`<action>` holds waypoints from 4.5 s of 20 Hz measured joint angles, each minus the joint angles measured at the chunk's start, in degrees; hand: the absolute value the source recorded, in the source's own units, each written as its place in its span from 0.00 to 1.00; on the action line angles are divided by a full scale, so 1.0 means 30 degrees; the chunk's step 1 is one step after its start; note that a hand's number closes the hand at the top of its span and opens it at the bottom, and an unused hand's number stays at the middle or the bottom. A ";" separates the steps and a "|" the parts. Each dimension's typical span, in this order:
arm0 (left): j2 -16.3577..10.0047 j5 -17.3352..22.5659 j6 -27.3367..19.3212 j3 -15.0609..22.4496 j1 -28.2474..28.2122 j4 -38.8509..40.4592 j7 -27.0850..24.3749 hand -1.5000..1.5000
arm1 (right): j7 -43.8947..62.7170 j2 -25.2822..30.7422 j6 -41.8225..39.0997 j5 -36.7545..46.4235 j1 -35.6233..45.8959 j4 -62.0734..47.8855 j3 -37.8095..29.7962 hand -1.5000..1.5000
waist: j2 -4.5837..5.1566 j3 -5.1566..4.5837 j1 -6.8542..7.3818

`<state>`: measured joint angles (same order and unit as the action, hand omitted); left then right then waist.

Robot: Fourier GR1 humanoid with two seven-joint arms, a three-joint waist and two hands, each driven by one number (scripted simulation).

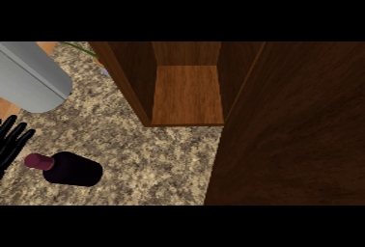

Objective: Pick up the wine, place it into the cabinet and close the cabinet

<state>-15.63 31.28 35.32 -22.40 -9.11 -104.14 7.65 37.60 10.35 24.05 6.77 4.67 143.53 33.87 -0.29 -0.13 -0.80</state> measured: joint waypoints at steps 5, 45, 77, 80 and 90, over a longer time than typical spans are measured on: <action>0.0241 -0.2068 0.1078 -0.0429 0.0166 0.2580 -0.2329 0.00 | -0.0110 0.0466 0.0508 0.0097 0.0034 0.0013 0.0469 0.00 | -0.0007 -0.0007 -0.0101; -0.0991 -1.0781 0.0631 0.1916 0.5327 2.0426 -1.3615 0.00 | -0.0490 0.3290 0.3311 0.0392 0.1204 -0.0219 0.2046 0.00 | 0.0010 -0.0015 -0.0237; 0.1905 -0.9936 -0.3967 0.3914 0.6836 2.0569 -1.6812 1.00 | -0.1561 0.5135 0.4850 0.0150 0.0761 -0.0105 0.2180 0.00 | -0.0033 0.0040 -0.0018; 0.2799 -0.9803 -0.3949 0.4502 0.6691 1.9650 -1.6227 1.00 | -0.1785 0.5467 0.4852 0.0068 0.0423 -0.0082 0.1949 0.00 | -0.0031 0.0040 0.0017; 0.4598 -0.8724 -0.4227 0.6410 0.5257 1.4541 -1.3371 1.00 | -0.1959 0.5903 0.5091 -0.0021 0.0343 0.0031 0.1971 0.00 | -0.0058 0.0037 0.0111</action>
<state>-1.84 5.11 22.64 -3.17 6.66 -60.52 -32.46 31.72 28.06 39.32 6.71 5.70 143.62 39.78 -0.46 -0.01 -0.46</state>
